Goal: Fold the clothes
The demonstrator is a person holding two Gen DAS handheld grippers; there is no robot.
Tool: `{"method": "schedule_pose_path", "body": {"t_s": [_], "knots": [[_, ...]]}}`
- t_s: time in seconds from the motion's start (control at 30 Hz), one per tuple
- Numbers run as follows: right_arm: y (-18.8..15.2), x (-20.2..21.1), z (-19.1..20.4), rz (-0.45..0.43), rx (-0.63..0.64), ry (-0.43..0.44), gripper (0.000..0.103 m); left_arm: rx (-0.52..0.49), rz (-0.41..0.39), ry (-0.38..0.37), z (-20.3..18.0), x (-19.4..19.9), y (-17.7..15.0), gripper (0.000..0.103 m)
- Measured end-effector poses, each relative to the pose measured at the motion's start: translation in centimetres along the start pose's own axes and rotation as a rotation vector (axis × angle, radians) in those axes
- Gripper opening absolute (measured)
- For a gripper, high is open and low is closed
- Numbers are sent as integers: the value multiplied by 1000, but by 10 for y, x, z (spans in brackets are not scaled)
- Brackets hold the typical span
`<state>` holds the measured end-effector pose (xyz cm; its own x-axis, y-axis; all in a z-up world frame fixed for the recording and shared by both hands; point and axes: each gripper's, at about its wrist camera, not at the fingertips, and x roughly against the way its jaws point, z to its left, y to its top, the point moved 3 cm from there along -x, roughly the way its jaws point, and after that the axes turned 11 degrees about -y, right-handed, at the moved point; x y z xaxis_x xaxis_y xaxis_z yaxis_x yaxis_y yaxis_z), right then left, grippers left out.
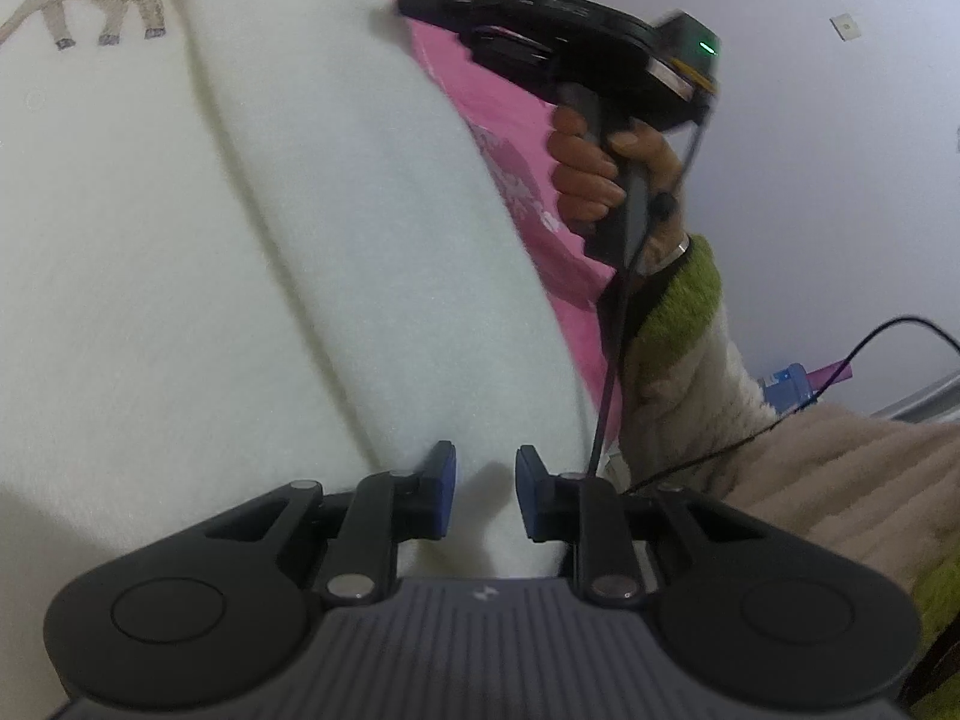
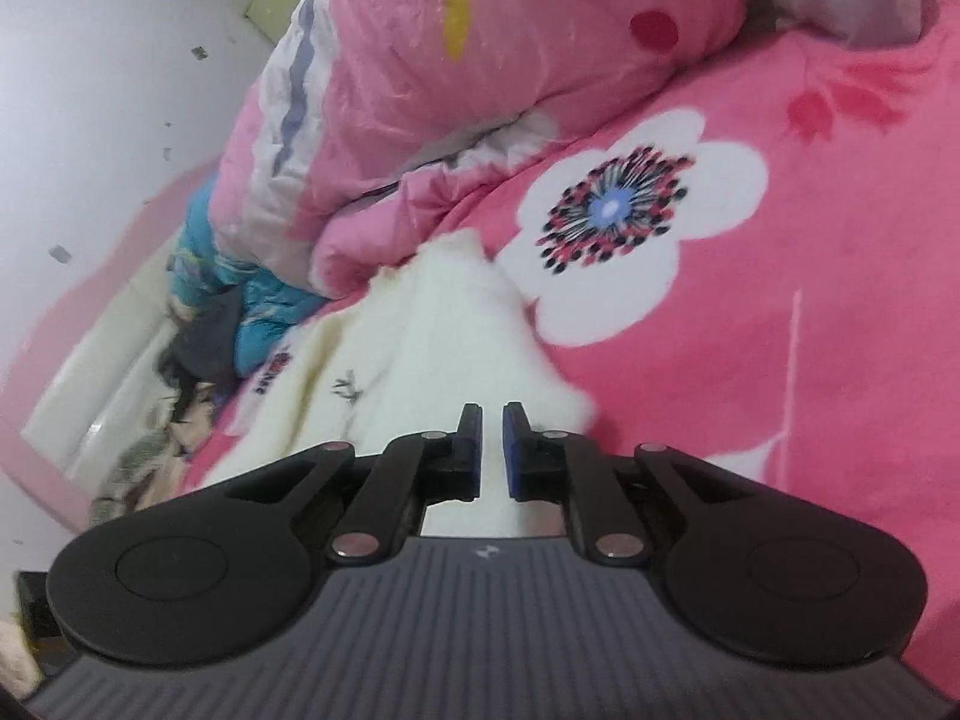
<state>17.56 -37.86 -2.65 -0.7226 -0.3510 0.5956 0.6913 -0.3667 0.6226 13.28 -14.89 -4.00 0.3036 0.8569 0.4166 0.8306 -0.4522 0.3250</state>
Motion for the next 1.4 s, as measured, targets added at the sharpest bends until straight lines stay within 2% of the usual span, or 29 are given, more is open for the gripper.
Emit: {"method": "schedule_pose_path", "body": {"t_s": [0.13,0.2,0.23,0.33,0.4,0.5,0.57,0.63,0.67,0.73,0.8,0.87,0.9,1.03,1.1,1.2,1.27,1.4], "knots": [[5,-45,6,61,99,-61,0,-9,-16,17,-3,2,-5,23],[16,-31,19,20,108,-55,1,-19,-28,16,-1,0,-7,23],[21,-23,26,0,112,-53,5,-25,-35,15,0,-1,-8,23],[37,-16,55,-31,159,-10,6,-35,-51,8,4,-1,-10,23],[43,-41,74,-2,214,-27,6,-34,-58,3,6,2,-10,23],[51,-99,80,53,289,-123,3,-48,-73,4,7,6,-14,23],[59,-134,64,89,248,-157,0,-45,-84,-10,9,8,-18,23],[73,-137,54,93,144,-140,0,-43,-92,-29,11,9,-23,23],[76,-130,57,78,143,-147,0,-43,-95,-39,12,4,-27,23],[83,-117,63,48,146,-160,5,-40,-95,-58,28,-5,-22,24],[93,-108,74,15,173,-169,5,-32,-92,-72,42,-7,-17,25],[108,-109,80,-10,180,-187,9,-27,-88,-78,45,-3,-19,27],[116,-113,83,-19,182,-200,14,-8,-87,-79,46,-1,-19,28],[142,-155,86,49,182,-218,28,101,-100,-69,53,19,-15,31],[150,-174,89,91,179,-224,30,127,-143,-10,54,48,-8,35],[158,-193,91,140,161,-223,31,145,-236,141,58,100,18,42],[157,-195,93,154,164,-224,31,132,-311,261,69,119,52,43],[152,-195,99,165,196,-236,31,7,-445,474,108,134,128,41]]}}
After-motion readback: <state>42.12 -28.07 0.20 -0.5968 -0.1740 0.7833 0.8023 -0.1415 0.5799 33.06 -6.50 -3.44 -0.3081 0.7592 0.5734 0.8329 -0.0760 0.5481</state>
